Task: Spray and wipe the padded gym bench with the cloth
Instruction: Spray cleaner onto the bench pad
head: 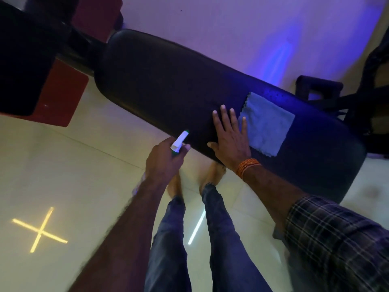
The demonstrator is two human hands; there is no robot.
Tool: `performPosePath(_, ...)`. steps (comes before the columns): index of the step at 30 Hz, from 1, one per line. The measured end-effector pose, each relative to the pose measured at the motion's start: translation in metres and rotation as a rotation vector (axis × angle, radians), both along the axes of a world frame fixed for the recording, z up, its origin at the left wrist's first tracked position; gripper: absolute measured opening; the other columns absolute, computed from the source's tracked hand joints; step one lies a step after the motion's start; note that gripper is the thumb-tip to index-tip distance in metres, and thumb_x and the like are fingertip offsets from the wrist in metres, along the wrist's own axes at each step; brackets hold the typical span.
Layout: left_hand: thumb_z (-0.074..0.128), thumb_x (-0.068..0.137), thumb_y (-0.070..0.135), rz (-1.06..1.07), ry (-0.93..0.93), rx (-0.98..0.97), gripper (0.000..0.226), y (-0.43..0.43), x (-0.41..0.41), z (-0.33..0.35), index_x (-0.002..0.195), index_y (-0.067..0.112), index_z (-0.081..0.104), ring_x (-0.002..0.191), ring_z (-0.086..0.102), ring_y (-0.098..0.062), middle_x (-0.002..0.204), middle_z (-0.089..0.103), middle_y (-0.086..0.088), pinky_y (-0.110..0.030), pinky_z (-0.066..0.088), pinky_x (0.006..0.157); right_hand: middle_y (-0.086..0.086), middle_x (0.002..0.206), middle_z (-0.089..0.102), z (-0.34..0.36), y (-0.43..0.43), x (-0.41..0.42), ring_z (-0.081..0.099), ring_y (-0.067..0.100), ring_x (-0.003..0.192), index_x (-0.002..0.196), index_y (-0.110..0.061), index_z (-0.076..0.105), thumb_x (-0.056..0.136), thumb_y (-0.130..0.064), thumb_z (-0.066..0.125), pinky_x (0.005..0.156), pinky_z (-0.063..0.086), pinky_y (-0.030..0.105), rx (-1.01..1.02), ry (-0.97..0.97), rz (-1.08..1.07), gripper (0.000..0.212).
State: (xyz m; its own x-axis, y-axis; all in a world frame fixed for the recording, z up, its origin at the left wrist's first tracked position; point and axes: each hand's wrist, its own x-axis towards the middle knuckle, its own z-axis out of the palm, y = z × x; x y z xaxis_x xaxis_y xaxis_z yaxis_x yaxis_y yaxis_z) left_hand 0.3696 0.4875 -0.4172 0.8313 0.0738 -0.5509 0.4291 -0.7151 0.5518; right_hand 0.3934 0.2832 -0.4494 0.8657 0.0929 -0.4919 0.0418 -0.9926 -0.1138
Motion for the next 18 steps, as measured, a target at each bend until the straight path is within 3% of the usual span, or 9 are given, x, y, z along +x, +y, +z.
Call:
performPosePath(4, 0.066, 0.093, 0.050, -0.098, -0.008, -0.113, 0.031, -0.026, 0.021, 0.008, 0.114, 0.028, 0.072, 0.099, 0.069, -0.028, 0.102, 0.076, 0.002, -0.045, 0.056, 0.086, 0.008, 0.173, -0.011, 0.004, -0.008, -0.006, -0.009, 0.031, 0.160, 0.165, -0.017, -0.002, 0.097, -0.048, 0.062, 0.127, -0.003, 0.058, -0.019, 0.014, -0.091, 0.099)
performPosePath(8, 0.067, 0.093, 0.048, -0.131, -0.079, -0.143, 0.028, -0.048, 0.048, 0.013, 0.103, 0.022, 0.070, 0.090, 0.069, -0.028, 0.090, 0.073, 0.004, -0.042, 0.055, 0.078, 0.009, 0.173, -0.011, 0.005, -0.015, -0.007, -0.009, 0.031, 0.160, 0.165, -0.014, -0.002, 0.096, -0.048, 0.065, 0.128, 0.001, 0.059, -0.024, 0.010, -0.173, 0.102)
performPosePath(14, 0.066, 0.092, 0.051, -0.113, -0.176, -0.079, 0.030, -0.082, 0.089, 0.020, 0.101, 0.023, 0.070, 0.098, 0.067, -0.037, 0.099, 0.074, -0.005, -0.037, 0.048, 0.073, 0.003, 0.174, -0.008, 0.003, -0.023, -0.003, -0.005, 0.027, 0.161, 0.165, -0.017, 0.001, 0.091, -0.048, 0.071, 0.128, 0.008, 0.059, 0.016, 0.014, -0.231, 0.107)
performPosePath(18, 0.065, 0.092, 0.054, -0.208, -0.144, -0.025, 0.033, -0.085, 0.084, 0.016, 0.105, 0.024, 0.070, 0.097, 0.067, -0.038, 0.098, 0.074, -0.005, -0.042, 0.053, 0.074, 0.001, 0.174, -0.009, 0.000, -0.027, -0.004, -0.005, 0.025, 0.161, 0.165, -0.019, -0.001, 0.091, -0.048, 0.071, 0.128, 0.010, 0.057, 0.041, 0.025, -0.244, 0.107)
